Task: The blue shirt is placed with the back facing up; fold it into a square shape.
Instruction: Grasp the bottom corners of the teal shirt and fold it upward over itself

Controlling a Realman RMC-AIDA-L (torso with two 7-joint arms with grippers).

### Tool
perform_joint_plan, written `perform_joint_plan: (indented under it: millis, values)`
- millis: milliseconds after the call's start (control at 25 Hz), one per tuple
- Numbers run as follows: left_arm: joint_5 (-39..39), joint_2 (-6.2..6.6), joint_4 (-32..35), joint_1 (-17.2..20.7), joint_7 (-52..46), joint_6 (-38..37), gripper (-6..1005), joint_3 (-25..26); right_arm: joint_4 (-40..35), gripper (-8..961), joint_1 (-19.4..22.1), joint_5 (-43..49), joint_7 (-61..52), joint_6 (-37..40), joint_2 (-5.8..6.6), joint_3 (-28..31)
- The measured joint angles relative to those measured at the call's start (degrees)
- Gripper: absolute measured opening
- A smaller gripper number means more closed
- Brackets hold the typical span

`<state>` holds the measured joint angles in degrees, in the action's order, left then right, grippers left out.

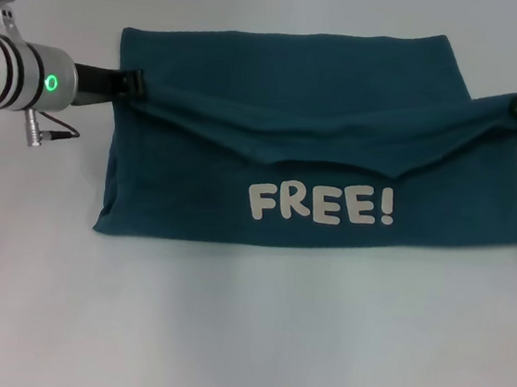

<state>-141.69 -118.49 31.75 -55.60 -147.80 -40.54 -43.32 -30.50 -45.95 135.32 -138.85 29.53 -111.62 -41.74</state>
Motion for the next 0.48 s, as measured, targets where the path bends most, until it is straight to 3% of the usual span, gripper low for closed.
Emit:
perform_joint_plan:
  millis: [480]
  values:
    - [-0.2,0.34,-0.3,-0.9,-0.1,2.0,83,-0.3,-0.3,31,-2.3,0.0,0.4,-0.7,0.34,-0.7]
